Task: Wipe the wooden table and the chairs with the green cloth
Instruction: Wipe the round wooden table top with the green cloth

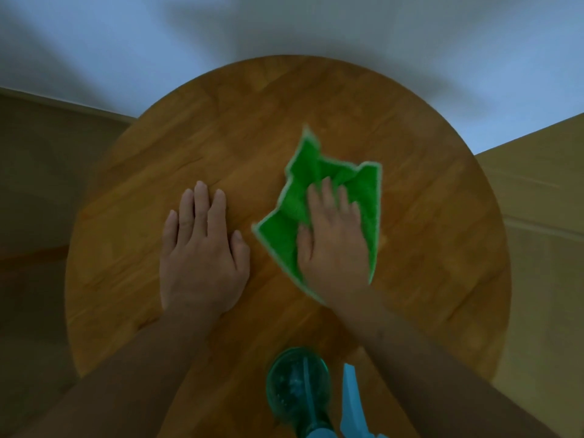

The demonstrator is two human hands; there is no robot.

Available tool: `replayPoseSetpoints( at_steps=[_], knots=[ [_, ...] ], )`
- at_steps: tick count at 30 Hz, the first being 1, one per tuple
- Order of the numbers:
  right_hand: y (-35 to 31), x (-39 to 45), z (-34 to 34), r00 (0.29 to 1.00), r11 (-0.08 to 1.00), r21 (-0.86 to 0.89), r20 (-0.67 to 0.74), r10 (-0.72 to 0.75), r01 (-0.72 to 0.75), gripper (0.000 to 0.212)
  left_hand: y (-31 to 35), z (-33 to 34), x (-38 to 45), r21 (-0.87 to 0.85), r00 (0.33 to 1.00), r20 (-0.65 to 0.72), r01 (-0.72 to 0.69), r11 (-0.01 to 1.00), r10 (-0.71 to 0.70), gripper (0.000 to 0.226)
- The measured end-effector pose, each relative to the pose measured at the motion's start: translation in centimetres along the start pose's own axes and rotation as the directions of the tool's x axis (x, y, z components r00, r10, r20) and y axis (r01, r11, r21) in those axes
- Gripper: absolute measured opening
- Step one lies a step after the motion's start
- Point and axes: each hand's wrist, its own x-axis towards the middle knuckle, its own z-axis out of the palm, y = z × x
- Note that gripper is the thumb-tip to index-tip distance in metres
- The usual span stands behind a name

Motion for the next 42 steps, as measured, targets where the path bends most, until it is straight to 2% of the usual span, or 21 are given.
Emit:
replayPoseSetpoints(
  at_steps=[3, 5, 6, 8, 11, 14, 17, 20, 23, 25, 27, 30, 33, 35, 38, 40, 42],
  knots=[
    [0.0, -2.0, 0.0, 0.962, 0.968, 0.063, 0.119, -0.247, 0.241, 0.055, 0.0, 0.1, 0.0, 0.004, 1.000, 0.001, 0.001, 1.000, -0.001, 0.064],
    [2.7, -0.3, -0.6, 0.941, 0.949, 0.052, 0.122, -0.315, 0.311, 0.055, 0.1, 0.2, 0.1, -0.001, 1.000, -0.007, -0.002, 1.000, 0.002, 0.064],
    [4.0, 1.0, -1.0, 0.956, 0.961, 0.031, 0.102, -0.276, 0.274, 0.054, 0.0, 0.2, 0.1, -0.001, 1.000, -0.004, -0.003, 1.000, 0.003, 0.064],
    [6.1, 3.8, -1.7, 0.996, 0.996, 0.000, 0.028, -0.089, 0.089, 0.055, 0.0, 0.2, 0.1, 0.005, 1.000, -0.003, 0.000, 1.000, 0.000, 0.063],
    [5.7, 6.1, -1.8, 0.986, 0.986, -0.027, -0.041, 0.161, -0.162, 0.058, -0.1, 0.2, 0.0, 0.017, 1.000, -0.015, -0.001, 1.000, 0.002, 0.062],
    [2.2, 5.3, -0.8, 0.971, 0.967, -0.093, 0.010, 0.238, -0.236, 0.064, -0.1, 0.2, -0.1, 0.015, 1.000, -0.003, 0.000, 1.000, 0.000, 0.063],
    [-1.9, 1.7, 0.4, 0.998, 0.991, -0.132, 0.052, 0.024, -0.017, 0.066, -0.2, 0.2, 0.0, 0.014, 1.000, 0.017, -0.002, 1.000, 0.002, 0.064],
    [-2.8, -1.1, 0.9, 0.958, 0.964, -0.110, 0.182, -0.220, 0.242, 0.062, -0.3, 0.4, 0.0, 0.018, 1.000, 0.012, -0.011, 1.000, 0.011, 0.064],
    [0.1, 0.2, -0.2, 0.922, 0.941, -0.077, 0.241, -0.304, 0.330, 0.061, -0.2, 0.3, 0.0, 0.011, 1.000, 0.000, -0.003, 1.000, 0.003, 0.063],
    [3.1, 2.7, -0.9, 0.960, 0.967, -0.133, 0.210, -0.187, 0.218, 0.062, -0.2, 0.2, 0.0, 0.008, 1.000, 0.001, -0.001, 1.000, 0.001, 0.063],
    [5.9, 5.6, -2.0, 0.991, 0.984, -0.180, 0.128, 0.030, -0.006, 0.063, -0.2, 0.1, 0.1, 0.016, 1.000, -0.011, 0.000, 1.000, 0.000, 0.062],
    [7.1, 8.6, -2.9, 0.960, 0.958, -0.098, 0.049, 0.276, -0.270, 0.064, -0.1, 0.1, 0.0, 0.040, 0.999, -0.032, 0.003, 0.999, -0.002, 0.061],
    [3.6, 9.2, -2.0, 0.920, 0.919, -0.069, 0.030, 0.391, -0.388, 0.068, -0.1, 0.2, 0.0, 0.049, 1.000, -0.029, -0.002, 0.999, 0.003, 0.060],
    [0.5, 8.3, -1.2, 0.953, 0.951, -0.096, 0.048, 0.298, -0.293, 0.069, -0.1, 0.3, 0.0, 0.051, 0.999, -0.037, -0.005, 0.999, 0.006, 0.060],
    [-3.1, 6.4, 0.0, 0.995, 0.991, -0.132, 0.102, -0.011, 0.024, 0.064, -0.1, 0.4, 0.1, 0.057, 1.000, -0.030, -0.009, 0.998, 0.010, 0.060],
    [-3.5, 5.7, 0.3, 0.973, 0.972, -0.115, 0.138, -0.187, 0.203, 0.059, -0.1, 0.4, 0.1, 0.061, 0.999, -0.031, -0.010, 0.998, 0.012, 0.060],
    [-2.0, 6.5, -0.2, 0.946, 0.951, -0.103, 0.174, -0.272, 0.292, 0.056, 0.0, 0.3, 0.1, 0.060, 1.000, -0.022, -0.001, 0.998, 0.002, 0.061]
  ],
)
